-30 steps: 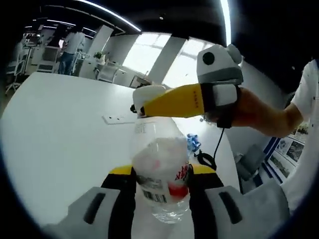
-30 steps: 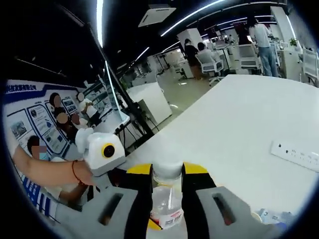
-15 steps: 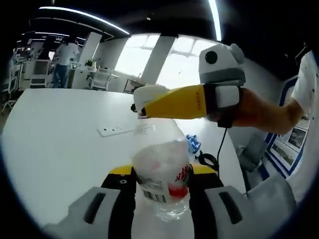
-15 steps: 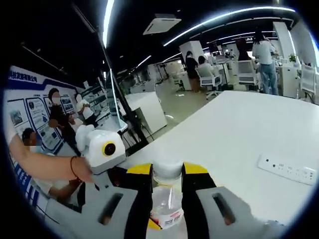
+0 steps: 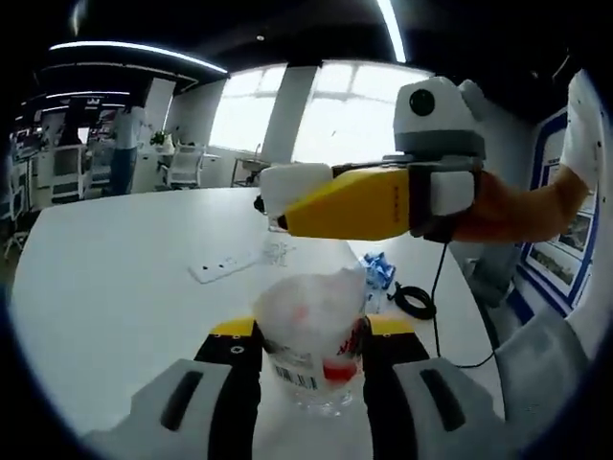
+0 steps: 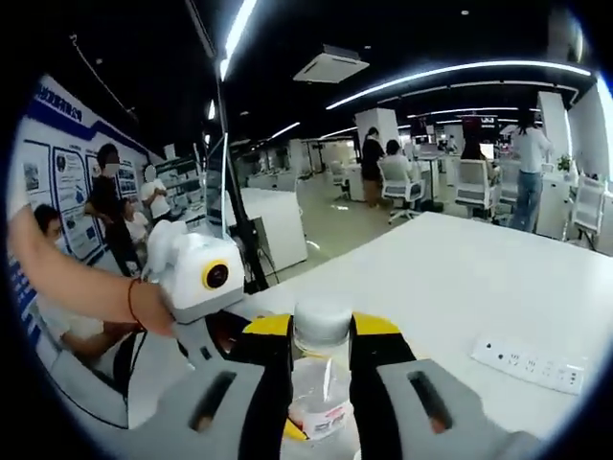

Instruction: Arrange the tabletop items into an orderly group along one side of the table until the central work area is clear of visible clutter.

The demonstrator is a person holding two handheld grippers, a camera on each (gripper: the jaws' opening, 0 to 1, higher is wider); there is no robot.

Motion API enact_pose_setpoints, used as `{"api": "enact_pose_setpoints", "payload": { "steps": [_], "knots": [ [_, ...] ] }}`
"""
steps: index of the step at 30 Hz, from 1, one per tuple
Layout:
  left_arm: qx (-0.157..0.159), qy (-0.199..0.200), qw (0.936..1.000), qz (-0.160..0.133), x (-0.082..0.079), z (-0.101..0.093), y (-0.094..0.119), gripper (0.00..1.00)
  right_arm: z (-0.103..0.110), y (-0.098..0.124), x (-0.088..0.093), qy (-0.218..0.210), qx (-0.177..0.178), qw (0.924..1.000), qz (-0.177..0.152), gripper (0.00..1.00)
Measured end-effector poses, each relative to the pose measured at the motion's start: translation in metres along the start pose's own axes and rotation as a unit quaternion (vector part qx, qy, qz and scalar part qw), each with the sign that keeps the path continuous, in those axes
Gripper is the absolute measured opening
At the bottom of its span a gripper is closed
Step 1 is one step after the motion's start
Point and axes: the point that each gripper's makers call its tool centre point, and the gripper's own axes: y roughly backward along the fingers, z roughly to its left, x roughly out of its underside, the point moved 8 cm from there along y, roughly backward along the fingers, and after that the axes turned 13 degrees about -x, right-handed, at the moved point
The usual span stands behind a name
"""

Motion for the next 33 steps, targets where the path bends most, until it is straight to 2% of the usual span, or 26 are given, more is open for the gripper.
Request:
{"api": "enact_pose_setpoints", "payload": {
  "steps": [8,14,24,33],
  "knots": [
    [-0.004,-0.029,0.9996,0.004,0.005,0.001,-0.007,0.40,0.000,0.001,0.012,0.048,0.014,0.9986,-0.018,0.19],
    [0.000,-0.046,0.9988,0.014,0.012,0.002,-0.015,0.40,0.002,0.001,0.023,0.092,0.026,0.9953,-0.012,0.19],
    [0.002,-0.063,0.9978,0.024,0.022,0.005,-0.024,0.40,0.001,0.000,0.036,0.117,0.047,0.9921,0.003,0.19],
    [0.007,-0.078,0.9966,0.025,0.026,0.007,-0.029,0.39,-0.002,0.003,0.042,0.112,0.063,0.9918,0.004,0.19]
  ]
}}
